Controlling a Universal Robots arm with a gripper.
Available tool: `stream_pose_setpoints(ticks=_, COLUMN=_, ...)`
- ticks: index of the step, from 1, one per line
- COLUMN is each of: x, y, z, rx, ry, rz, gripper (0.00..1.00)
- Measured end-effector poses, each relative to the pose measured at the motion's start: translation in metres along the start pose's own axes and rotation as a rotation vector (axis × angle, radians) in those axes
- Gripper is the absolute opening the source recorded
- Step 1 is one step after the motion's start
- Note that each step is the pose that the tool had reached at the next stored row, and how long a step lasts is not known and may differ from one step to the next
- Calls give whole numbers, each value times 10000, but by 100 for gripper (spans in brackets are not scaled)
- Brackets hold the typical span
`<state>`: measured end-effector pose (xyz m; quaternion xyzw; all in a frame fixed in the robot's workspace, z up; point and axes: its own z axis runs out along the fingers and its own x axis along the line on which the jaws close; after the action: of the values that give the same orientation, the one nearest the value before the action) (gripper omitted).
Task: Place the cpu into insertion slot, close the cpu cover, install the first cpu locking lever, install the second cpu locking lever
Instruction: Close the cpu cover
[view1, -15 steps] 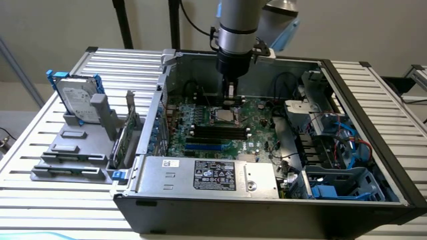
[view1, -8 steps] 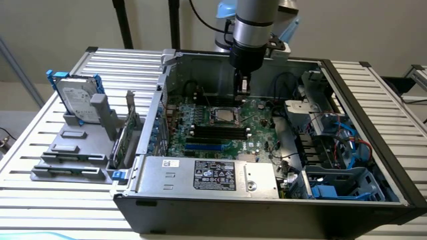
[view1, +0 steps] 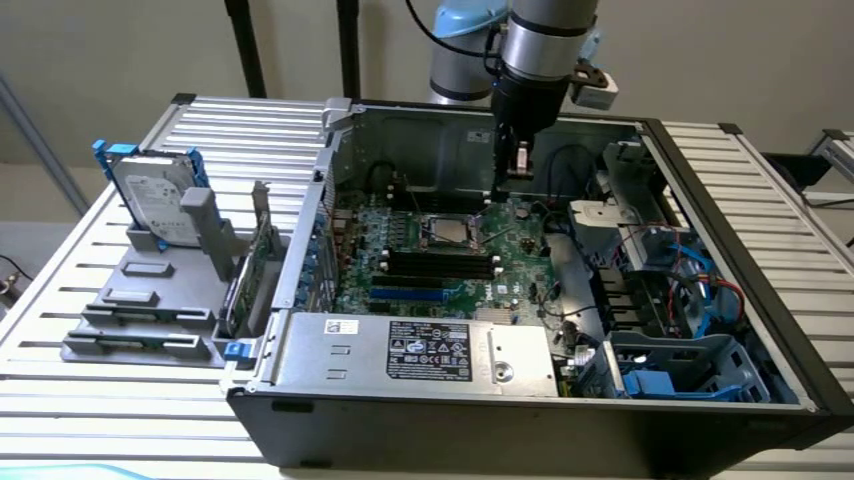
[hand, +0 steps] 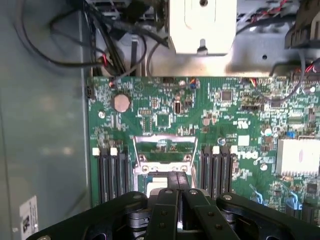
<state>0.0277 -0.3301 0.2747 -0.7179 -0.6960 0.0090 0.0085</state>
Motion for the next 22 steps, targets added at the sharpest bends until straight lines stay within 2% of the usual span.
stream_pose_setpoints(ticks=7, x=16, y=297, z=-10, rx=31, ry=0, rz=-3, gripper=11)
stream_pose_setpoints(ticks=22, x=18, y=313, z=7, rx=32, ry=7, rz=-5, gripper=11)
